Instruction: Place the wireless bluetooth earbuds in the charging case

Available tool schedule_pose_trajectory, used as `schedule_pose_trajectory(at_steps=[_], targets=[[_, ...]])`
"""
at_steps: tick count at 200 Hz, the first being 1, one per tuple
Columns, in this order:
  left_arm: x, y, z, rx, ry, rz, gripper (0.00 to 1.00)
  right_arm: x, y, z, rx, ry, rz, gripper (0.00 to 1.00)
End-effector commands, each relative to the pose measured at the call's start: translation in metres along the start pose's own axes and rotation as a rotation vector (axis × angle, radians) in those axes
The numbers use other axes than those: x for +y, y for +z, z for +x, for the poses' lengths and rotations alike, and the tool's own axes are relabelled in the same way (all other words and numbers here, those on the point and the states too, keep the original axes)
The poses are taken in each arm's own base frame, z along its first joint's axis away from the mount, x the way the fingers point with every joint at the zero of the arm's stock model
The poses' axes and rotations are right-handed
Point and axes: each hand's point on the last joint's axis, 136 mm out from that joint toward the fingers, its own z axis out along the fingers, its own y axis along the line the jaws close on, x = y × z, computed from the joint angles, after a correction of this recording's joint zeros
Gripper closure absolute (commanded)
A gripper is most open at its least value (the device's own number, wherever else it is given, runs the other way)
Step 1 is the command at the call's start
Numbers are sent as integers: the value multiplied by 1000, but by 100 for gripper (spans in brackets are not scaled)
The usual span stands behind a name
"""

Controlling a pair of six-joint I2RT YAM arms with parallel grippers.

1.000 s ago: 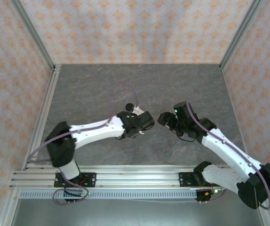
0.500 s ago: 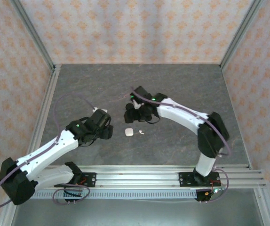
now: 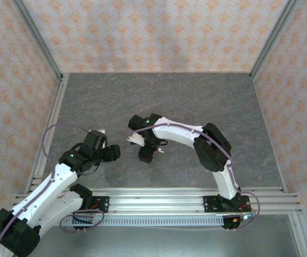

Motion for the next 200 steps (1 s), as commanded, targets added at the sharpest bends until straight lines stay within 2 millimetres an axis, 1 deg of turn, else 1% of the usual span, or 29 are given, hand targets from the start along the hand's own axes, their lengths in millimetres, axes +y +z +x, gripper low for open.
schedule_pose_trajectory(at_steps=[1,30,88,104,130,137,149,172,200], targets=[[-5,2,-2,5,-34,39,29,-7,2,-1,28,-118,69,19],[-3,5,-1,20,-43,33,29,-16,8,-10,17,-140,105,18],[-1,6,0,29,-51,28,29,-17,25,-22,52,-161,78,17],[0,6,0,33,-50,23,29,-16,29,-23,71,-141,55,22],[1,4,0,31,-48,20,29,-15,33,-16,116,-63,-2,39],[1,3,-1,28,-47,18,29,-15,33,-15,116,-39,-13,42],[1,2,-2,24,-46,20,29,-16,31,-12,110,4,-33,43],[1,0,-3,21,-41,20,29,-21,25,-5,97,65,-21,42],[-1,0,-4,16,-44,31,29,-30,21,-1,97,191,-3,52]])
